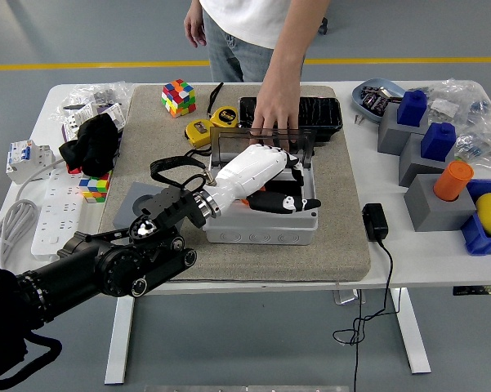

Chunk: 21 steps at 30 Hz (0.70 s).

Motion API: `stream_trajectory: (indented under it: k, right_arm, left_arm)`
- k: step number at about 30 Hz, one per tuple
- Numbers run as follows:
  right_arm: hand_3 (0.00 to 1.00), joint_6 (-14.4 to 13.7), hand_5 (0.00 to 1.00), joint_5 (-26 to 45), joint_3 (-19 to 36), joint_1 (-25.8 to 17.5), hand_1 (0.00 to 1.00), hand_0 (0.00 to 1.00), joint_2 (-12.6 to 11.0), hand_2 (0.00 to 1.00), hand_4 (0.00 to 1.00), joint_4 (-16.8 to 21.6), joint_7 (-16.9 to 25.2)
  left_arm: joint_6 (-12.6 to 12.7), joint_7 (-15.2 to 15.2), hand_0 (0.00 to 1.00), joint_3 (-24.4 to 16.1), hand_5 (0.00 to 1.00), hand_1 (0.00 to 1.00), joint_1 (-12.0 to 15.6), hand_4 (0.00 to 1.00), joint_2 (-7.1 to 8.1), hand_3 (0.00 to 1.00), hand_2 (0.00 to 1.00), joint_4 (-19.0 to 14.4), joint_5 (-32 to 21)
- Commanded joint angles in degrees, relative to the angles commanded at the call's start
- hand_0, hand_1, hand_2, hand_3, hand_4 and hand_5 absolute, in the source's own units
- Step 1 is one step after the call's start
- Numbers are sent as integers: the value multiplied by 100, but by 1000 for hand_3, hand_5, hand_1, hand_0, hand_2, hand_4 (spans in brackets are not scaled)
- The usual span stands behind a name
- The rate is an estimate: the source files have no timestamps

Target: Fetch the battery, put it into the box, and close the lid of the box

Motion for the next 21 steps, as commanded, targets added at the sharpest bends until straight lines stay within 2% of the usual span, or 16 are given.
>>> stream_trajectory:
  k: [2,3,6,8,9,13,17,21]
  right_arm:
    - [896,0,998,-7,14,-3,905,912,1,856,998,-1,0]
    - [897,-1,998,-8,18,-3,905,909,1,856,998,-1,0]
    - [897,0,998,-12,41,-17,905,909,11,856,998,2,1]
    - [897,2,998,-16,57,-21,905,909,17,856,998,2,0]
    - [896,1,998,-16,67,-24,905,910,19,856,998,4,1]
    - [896,6,998,-11,80,-31,905,910,34,856,998,10,1]
    - [896,4,998,-11,118,-47,905,909,49,855,998,13,2]
    - [896,3,998,-39,188,-74,905,909,57,856,998,7,0]
  left_arm:
    - [22,-50,785,-103,998,730,1,962,0,563,647,-108,121]
    - [20,-57,895,-121,998,814,1,983,0,667,756,-132,143]
    - [-192,-40,895,-292,998,814,47,983,0,667,756,-486,328]
    - [-317,-28,895,-406,998,814,104,983,60,667,756,-704,392]
    - [-365,-29,951,-472,998,881,137,998,92,728,817,-815,400]
    - [-669,41,951,-732,998,881,284,998,250,728,817,-1215,334]
    - [-1231,274,968,-1038,998,899,530,998,441,745,837,-1625,-175]
    - [-2056,693,960,-1530,998,887,855,998,619,760,827,-2151,-856]
